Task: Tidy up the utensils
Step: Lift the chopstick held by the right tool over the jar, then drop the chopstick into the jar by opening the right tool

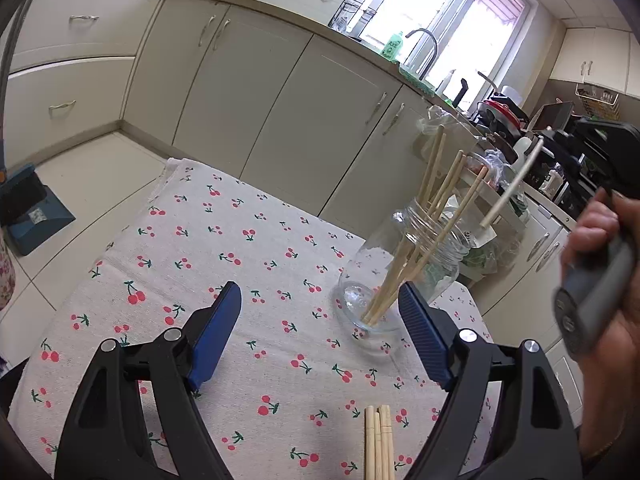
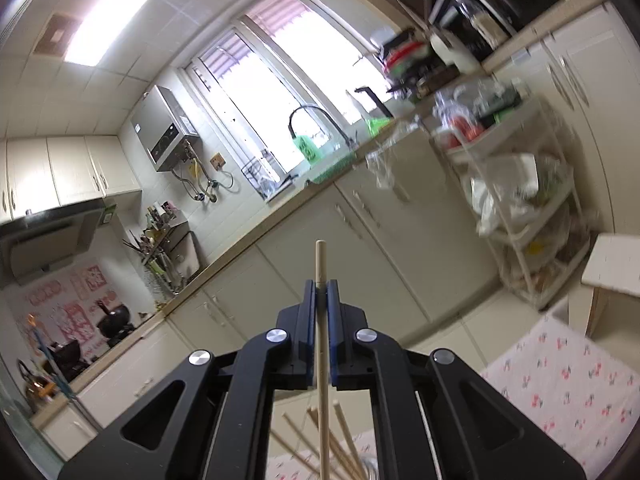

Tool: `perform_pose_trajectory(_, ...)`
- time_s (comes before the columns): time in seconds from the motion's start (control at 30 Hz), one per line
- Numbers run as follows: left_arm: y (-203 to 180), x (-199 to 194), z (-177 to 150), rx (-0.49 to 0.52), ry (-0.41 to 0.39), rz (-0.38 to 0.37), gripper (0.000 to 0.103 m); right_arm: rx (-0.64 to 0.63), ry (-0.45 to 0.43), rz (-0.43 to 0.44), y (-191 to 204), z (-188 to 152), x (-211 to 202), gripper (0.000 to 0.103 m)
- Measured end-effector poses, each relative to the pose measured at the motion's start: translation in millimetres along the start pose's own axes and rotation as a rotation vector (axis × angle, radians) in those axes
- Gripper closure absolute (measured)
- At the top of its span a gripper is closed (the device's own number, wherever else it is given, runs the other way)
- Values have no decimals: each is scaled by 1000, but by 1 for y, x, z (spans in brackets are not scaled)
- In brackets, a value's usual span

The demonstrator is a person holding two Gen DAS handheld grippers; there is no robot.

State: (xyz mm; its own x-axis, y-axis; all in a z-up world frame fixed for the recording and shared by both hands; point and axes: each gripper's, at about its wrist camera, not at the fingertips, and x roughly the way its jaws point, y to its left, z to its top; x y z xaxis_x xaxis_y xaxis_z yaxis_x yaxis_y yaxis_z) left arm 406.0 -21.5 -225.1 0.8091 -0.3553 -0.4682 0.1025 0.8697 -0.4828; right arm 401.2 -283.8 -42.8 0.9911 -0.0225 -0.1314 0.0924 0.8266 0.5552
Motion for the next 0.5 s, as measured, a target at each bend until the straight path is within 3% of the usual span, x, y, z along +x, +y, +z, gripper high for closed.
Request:
perform_pose_trajectory(0.17, -1, 2, -1, 1, 8, -2, 26, -149, -17, -38, 14, -23, 9, 97)
perform_pose_trajectory(0.5, -2, 2, -1, -1, 12, 0, 25, -245, 105, -40, 9, -66, 7, 97)
